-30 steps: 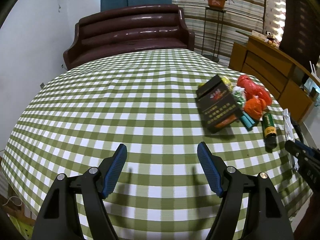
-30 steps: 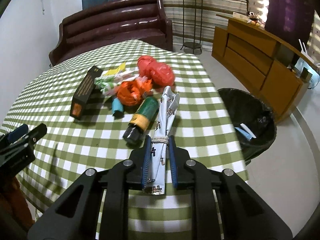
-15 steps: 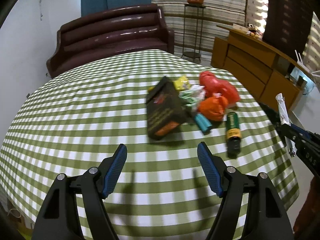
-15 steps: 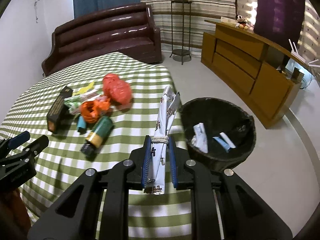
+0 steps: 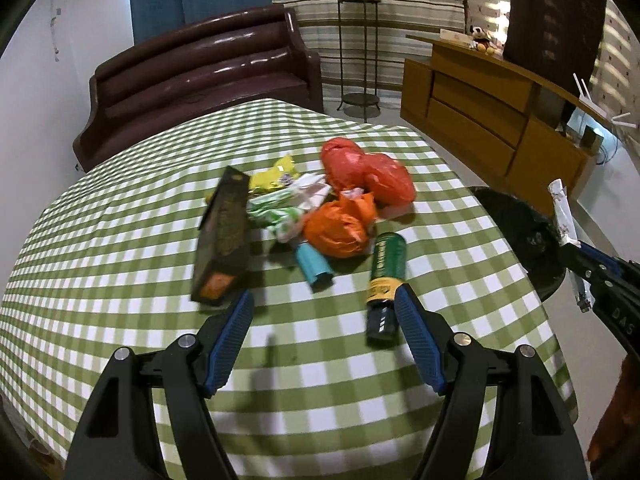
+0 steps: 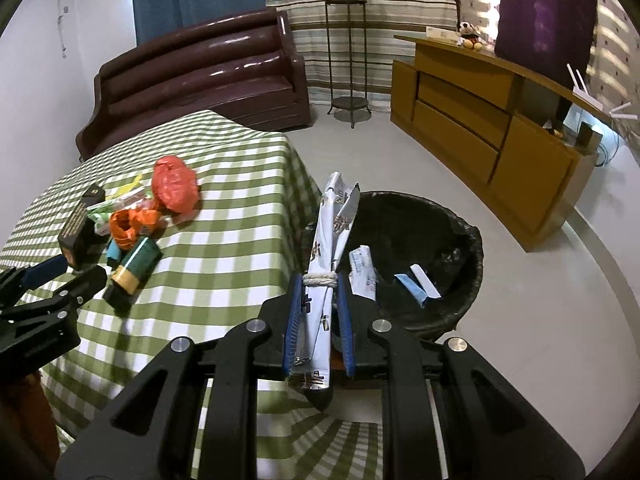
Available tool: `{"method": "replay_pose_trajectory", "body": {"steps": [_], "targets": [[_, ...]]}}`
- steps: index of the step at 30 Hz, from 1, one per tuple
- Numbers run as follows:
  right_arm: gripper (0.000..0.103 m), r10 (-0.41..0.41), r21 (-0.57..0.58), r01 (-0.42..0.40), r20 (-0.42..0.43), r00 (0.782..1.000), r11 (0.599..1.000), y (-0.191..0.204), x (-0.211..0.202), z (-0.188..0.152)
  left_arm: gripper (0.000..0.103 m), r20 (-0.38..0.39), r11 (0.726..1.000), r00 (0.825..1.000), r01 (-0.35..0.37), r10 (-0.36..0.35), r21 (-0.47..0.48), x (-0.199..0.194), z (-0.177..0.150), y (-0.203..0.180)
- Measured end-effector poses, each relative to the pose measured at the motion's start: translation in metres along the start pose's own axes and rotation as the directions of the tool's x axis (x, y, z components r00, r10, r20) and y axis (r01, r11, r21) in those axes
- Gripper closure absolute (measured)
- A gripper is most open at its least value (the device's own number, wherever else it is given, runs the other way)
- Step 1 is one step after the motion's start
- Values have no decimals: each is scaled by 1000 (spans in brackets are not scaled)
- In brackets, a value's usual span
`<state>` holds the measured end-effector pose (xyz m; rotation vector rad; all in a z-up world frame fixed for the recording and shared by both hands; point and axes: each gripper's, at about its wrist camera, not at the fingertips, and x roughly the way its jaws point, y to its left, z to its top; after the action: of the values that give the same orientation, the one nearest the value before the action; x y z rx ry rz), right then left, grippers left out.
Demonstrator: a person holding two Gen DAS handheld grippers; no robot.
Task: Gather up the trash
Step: 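Lift the paper strip with the right tool while the left tool grasps the green bottle, then carry the strip and green bottle over the black bin and open both tools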
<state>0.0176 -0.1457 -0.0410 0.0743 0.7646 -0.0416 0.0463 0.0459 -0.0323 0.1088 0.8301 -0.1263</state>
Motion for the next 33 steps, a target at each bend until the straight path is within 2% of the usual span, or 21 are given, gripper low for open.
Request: {"method": "replay_pose_trajectory", "body": {"steps": [8,16,21,33], "targets": [[86,17,36,-17,-14,1000,999,-21,11,1,33,-37,1000,999,9,-8,29,16,4,-16],[86,27,53,-25,-26,999,998,-25,17,-2,57,-59,998,998,35,-32,57,24,3,-24],[86,28,55,-26,-31,999,998,-25,19,-3,77,-67,996,996,60,-55,65,25,0,-27],[86,16,62,-14,-30,999,998,-31,22,-5,78,-39,995,997,73,-70,69,17,1,-31]]}}
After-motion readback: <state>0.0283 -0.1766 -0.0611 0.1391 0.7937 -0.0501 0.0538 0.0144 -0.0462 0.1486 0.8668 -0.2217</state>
